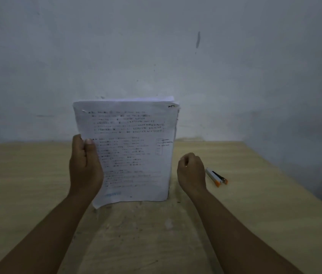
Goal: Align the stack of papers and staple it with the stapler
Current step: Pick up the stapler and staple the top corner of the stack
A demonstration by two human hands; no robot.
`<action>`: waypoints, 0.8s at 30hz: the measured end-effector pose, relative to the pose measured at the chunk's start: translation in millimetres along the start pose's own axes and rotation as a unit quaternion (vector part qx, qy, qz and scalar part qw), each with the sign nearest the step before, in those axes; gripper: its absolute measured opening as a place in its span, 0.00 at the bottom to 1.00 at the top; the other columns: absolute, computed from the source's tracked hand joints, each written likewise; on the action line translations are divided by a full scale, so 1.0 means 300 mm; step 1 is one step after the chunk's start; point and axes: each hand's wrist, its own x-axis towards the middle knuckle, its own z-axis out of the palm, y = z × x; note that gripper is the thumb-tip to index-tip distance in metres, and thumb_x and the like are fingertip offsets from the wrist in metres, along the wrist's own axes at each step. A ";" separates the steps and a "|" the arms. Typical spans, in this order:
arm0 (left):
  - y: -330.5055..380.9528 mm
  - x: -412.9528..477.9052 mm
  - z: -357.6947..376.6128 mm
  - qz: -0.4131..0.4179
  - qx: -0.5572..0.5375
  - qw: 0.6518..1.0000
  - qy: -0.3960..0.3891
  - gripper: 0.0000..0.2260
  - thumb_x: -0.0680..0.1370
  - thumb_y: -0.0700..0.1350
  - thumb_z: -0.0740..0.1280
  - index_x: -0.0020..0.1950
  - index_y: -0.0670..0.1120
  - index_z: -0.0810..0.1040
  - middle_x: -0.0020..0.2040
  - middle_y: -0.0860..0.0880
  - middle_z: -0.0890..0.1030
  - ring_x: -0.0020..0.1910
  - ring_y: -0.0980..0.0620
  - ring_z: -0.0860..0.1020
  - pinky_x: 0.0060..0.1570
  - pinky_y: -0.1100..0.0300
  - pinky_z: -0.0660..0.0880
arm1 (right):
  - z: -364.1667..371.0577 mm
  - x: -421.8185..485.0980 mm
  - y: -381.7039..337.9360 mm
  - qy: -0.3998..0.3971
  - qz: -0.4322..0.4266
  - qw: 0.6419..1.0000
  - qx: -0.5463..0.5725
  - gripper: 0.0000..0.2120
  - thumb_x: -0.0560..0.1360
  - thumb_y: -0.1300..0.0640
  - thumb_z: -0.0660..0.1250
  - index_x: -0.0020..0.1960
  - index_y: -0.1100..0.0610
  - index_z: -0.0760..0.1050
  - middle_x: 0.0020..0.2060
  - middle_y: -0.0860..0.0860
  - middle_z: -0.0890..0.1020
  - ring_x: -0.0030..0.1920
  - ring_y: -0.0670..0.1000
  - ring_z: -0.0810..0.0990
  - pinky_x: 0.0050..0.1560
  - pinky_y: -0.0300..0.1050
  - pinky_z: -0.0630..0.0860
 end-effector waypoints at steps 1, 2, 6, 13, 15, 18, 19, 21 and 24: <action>-0.003 0.003 0.000 0.004 0.001 1.000 0.000 0.11 0.85 0.46 0.51 0.52 0.40 0.68 0.40 0.55 0.71 0.35 0.68 0.72 0.35 0.58 0.68 | 0.001 0.006 0.040 -0.017 0.003 0.995 -0.096 0.10 0.80 0.56 0.56 0.50 0.57 0.74 0.48 0.54 0.77 0.52 0.56 0.75 0.50 0.50 0.71; -0.006 0.004 0.004 0.006 0.001 1.000 0.000 0.11 0.85 0.46 0.51 0.51 0.40 0.67 0.40 0.54 0.71 0.35 0.67 0.71 0.35 0.58 0.68 | -0.003 0.013 0.080 -0.042 0.010 0.982 -0.185 0.11 0.80 0.55 0.56 0.53 0.58 0.74 0.52 0.55 0.77 0.55 0.57 0.74 0.54 0.52 0.69; -0.021 0.011 0.002 0.010 0.005 1.000 0.000 0.11 0.85 0.46 0.51 0.50 0.40 0.66 0.38 0.54 0.69 0.32 0.62 0.68 0.32 0.56 0.64 | -0.033 0.033 0.190 -0.082 0.047 0.936 -0.338 0.15 0.78 0.53 0.57 0.61 0.56 0.71 0.62 0.57 0.72 0.63 0.59 0.68 0.63 0.57 0.63; -0.021 0.019 -0.002 0.006 0.005 1.000 -0.001 0.10 0.85 0.46 0.51 0.47 0.44 0.64 0.35 0.53 0.67 0.31 0.60 0.68 0.31 0.55 0.65 | -0.066 0.060 0.270 -0.025 0.097 0.930 -0.353 0.16 0.77 0.51 0.58 0.63 0.55 0.67 0.60 0.59 0.73 0.60 0.60 0.69 0.61 0.56 0.63; -0.020 0.020 -0.001 0.001 0.007 1.000 -0.002 0.10 0.85 0.46 0.51 0.48 0.42 0.64 0.36 0.53 0.67 0.32 0.62 0.69 0.32 0.55 0.66 | -0.076 0.065 0.267 -0.023 0.129 0.931 -0.341 0.17 0.76 0.51 0.59 0.61 0.57 0.68 0.59 0.59 0.73 0.60 0.59 0.70 0.60 0.54 0.64; -0.023 0.019 -0.003 -0.003 0.009 1.000 -0.006 0.12 0.85 0.45 0.51 0.49 0.38 0.66 0.37 0.53 0.68 0.32 0.67 0.70 0.31 0.68 0.65 | -0.088 0.070 0.265 -0.020 0.170 0.927 -0.334 0.19 0.75 0.49 0.59 0.60 0.60 0.70 0.60 0.58 0.73 0.60 0.59 0.70 0.62 0.53 0.64; -0.023 0.019 -0.005 -0.002 0.008 1.000 -0.008 0.12 0.85 0.45 0.51 0.50 0.38 0.66 0.37 0.54 0.68 0.33 0.67 0.70 0.30 0.70 0.65 | -0.089 0.071 0.265 -0.024 0.178 0.926 -0.332 0.19 0.75 0.49 0.59 0.60 0.60 0.71 0.60 0.58 0.73 0.61 0.59 0.70 0.62 0.52 0.64; -0.022 0.018 -0.009 -0.003 0.003 1.000 -0.009 0.11 0.85 0.45 0.51 0.50 0.39 0.66 0.38 0.54 0.68 0.33 0.67 0.70 0.30 0.72 0.64 | -0.083 0.075 0.263 -0.034 0.190 0.930 -0.312 0.19 0.77 0.49 0.58 0.62 0.60 0.72 0.61 0.58 0.74 0.61 0.58 0.71 0.62 0.51 0.65; -0.015 0.015 -0.009 -0.005 0.000 1.000 -0.008 0.10 0.85 0.45 0.52 0.46 0.43 0.64 0.37 0.52 0.68 0.33 0.66 0.70 0.30 0.70 0.64 | -0.070 0.065 0.251 -0.054 0.187 0.943 -0.270 0.21 0.76 0.47 0.59 0.66 0.54 0.74 0.60 0.56 0.77 0.60 0.58 0.74 0.60 0.50 0.67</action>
